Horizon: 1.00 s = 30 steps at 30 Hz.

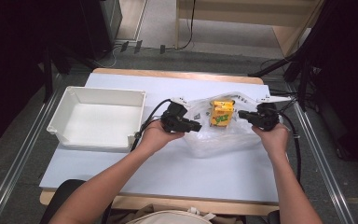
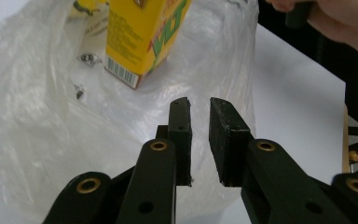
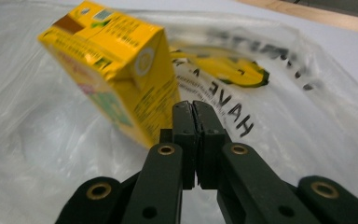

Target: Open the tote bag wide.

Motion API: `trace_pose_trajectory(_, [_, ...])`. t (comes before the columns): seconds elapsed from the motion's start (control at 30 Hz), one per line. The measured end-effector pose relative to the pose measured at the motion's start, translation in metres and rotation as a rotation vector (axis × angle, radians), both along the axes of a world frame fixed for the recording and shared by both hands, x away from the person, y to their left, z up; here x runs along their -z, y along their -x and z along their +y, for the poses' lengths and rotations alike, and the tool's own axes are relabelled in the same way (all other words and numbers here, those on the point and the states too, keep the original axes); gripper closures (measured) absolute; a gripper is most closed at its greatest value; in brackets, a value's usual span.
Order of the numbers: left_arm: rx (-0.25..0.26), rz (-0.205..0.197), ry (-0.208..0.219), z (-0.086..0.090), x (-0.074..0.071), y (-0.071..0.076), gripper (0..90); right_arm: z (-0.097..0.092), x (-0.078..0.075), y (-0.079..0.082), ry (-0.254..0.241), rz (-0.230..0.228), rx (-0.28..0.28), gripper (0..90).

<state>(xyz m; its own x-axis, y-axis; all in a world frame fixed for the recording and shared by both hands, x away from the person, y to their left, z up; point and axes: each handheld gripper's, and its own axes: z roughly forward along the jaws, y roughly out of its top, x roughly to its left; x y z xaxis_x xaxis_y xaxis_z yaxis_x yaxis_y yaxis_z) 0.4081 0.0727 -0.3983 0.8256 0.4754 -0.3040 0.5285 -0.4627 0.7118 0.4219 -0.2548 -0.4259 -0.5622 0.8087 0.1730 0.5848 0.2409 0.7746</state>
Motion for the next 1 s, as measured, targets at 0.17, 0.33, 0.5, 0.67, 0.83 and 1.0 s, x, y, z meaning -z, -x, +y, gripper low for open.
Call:
trace_pose_trajectory(0.17, [-0.014,-0.028,-0.006,-0.004,-0.009,-0.014,85.6,0.001,0.003,0.017,0.001,0.002,-0.03,90.0])
trace_pose_trajectory(0.33, [-0.044,-0.083,-0.043,-0.011,-0.016,-0.033,90.0,0.002,0.008,0.03,0.015,-0.015,-0.073,89.2])
trace_pose_trajectory(0.5, [-0.103,-0.086,-0.052,-0.02,-0.016,-0.053,90.0,0.005,0.013,0.042,0.006,-0.009,-0.106,89.2])
trace_pose_trajectory(0.67, [-0.119,-0.096,-0.086,-0.033,-0.012,-0.068,90.0,0.009,0.017,0.044,0.021,-0.004,-0.126,89.3])
trace_pose_trajectory(0.83, [-0.125,-0.078,-0.099,-0.042,0.003,-0.082,90.0,0.012,0.021,0.042,0.035,0.0,-0.134,88.7])
trace_pose_trajectory(1.0, [-0.127,-0.069,-0.138,-0.049,0.024,-0.091,90.0,0.011,0.028,0.036,0.027,0.015,-0.129,88.3])
